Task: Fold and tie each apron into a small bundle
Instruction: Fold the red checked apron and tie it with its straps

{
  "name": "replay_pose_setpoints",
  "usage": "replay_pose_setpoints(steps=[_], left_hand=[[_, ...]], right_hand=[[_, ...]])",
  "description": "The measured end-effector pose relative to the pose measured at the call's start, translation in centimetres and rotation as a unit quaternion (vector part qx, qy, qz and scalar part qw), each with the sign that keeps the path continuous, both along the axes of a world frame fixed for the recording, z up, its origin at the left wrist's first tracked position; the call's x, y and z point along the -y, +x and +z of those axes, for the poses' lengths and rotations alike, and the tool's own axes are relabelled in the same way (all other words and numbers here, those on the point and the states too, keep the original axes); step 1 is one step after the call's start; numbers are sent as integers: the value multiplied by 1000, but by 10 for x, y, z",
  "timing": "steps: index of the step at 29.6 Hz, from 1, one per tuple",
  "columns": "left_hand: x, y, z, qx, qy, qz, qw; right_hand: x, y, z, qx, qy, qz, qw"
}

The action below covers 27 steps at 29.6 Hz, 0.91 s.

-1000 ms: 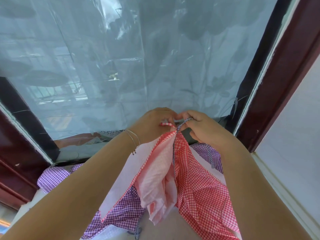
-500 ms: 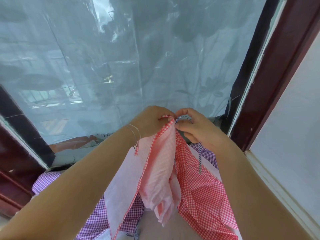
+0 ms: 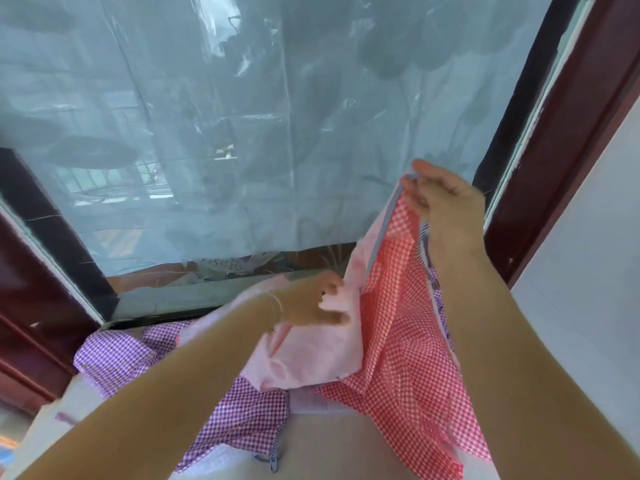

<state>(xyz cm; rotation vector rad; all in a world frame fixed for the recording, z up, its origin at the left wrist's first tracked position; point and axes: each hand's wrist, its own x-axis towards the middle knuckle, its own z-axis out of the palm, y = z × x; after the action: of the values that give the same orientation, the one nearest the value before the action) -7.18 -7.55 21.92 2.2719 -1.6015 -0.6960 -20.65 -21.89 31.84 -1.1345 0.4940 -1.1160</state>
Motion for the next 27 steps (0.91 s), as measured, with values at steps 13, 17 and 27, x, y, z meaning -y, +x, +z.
replay_pose_setpoints(steps=[13,17,27], left_hand=[[2,69,-14,-449,-227,345,792],[-1,125,4,-89,-180,382,902],[34,11,-45,118,-129,226,958]], right_hand=[[63,-15,-21,-340,-433,-244,798],[67,-23,-35,-392,-376,-259,799],[22,14,-16,-269,-255,-90,924]])
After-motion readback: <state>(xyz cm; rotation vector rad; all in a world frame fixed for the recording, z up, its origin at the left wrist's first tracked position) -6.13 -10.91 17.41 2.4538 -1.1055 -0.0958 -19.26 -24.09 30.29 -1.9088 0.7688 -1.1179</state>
